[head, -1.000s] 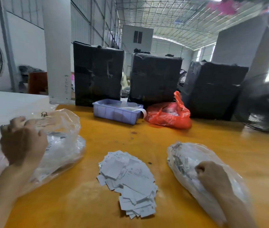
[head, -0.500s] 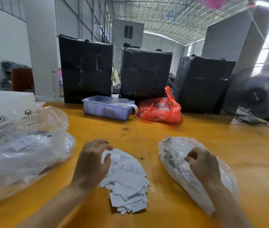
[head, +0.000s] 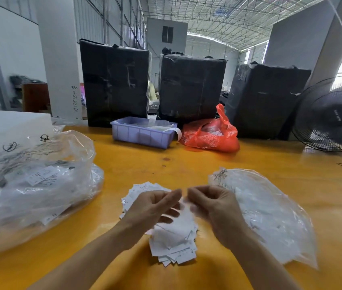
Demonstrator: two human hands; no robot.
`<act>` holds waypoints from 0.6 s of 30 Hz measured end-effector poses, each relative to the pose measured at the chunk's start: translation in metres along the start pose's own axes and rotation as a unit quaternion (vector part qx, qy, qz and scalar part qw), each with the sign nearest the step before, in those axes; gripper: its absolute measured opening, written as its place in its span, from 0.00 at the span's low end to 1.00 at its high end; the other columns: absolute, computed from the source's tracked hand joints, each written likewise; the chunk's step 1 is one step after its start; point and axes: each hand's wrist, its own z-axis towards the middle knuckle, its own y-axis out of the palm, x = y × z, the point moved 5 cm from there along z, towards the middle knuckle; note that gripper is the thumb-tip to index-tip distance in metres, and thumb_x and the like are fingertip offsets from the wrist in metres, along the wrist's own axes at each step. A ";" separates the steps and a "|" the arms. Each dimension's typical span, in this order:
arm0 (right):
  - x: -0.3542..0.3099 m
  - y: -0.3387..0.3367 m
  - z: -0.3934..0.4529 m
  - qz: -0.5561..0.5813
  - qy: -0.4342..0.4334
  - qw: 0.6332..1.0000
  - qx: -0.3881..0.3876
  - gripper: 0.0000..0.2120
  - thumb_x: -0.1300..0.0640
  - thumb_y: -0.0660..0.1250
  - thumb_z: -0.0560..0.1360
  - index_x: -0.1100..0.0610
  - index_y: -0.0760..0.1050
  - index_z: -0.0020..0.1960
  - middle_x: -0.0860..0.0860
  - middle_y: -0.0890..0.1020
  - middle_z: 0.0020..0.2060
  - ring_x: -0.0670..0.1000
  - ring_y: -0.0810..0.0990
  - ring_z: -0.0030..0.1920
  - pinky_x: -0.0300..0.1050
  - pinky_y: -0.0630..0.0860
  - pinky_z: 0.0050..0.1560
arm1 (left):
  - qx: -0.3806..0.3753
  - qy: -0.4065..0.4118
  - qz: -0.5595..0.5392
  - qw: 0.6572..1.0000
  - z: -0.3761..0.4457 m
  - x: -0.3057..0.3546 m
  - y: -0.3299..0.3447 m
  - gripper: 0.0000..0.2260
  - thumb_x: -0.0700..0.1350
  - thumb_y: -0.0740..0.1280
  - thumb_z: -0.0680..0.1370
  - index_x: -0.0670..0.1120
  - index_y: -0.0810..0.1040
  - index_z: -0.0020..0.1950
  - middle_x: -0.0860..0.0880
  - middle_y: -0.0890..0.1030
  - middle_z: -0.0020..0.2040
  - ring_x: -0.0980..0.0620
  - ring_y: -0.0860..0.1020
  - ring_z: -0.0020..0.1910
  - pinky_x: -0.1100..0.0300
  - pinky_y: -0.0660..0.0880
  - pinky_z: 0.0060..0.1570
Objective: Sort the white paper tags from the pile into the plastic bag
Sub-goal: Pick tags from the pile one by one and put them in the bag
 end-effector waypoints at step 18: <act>-0.001 0.011 -0.008 -0.009 0.012 1.000 -0.023 0.13 0.66 0.72 0.68 0.62 0.78 0.52 0.57 0.85 0.40 0.53 0.85 0.38 0.39 0.78 0.37 | 0.058 -0.053 -0.007 0.997 -0.002 -0.004 -0.011 0.10 0.49 0.75 0.63 0.43 0.84 0.38 0.47 0.84 0.35 0.57 0.78 0.31 0.66 0.72 0.32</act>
